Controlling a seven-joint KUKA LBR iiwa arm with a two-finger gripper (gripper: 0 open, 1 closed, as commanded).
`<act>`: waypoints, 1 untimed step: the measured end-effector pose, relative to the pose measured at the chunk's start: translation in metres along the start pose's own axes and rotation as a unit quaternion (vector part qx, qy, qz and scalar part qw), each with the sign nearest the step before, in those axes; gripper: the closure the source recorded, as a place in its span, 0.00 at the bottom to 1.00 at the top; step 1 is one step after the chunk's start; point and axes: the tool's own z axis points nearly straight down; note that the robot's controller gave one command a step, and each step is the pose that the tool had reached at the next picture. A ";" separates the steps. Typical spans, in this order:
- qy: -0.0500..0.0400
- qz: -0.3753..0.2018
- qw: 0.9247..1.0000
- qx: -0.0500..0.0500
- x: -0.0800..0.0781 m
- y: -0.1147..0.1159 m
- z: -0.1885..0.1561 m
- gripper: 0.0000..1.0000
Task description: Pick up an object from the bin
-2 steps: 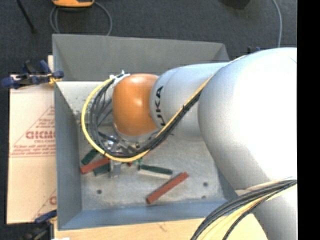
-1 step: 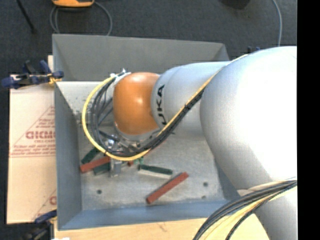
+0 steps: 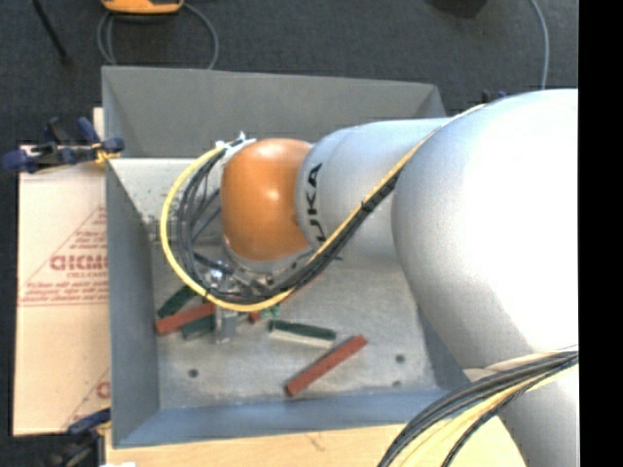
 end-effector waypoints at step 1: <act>0.002 0.001 1.000 -0.001 0.001 0.000 -0.006 1.00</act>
Offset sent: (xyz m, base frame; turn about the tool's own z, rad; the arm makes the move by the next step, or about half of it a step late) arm 0.0000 -0.0001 0.0684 0.0000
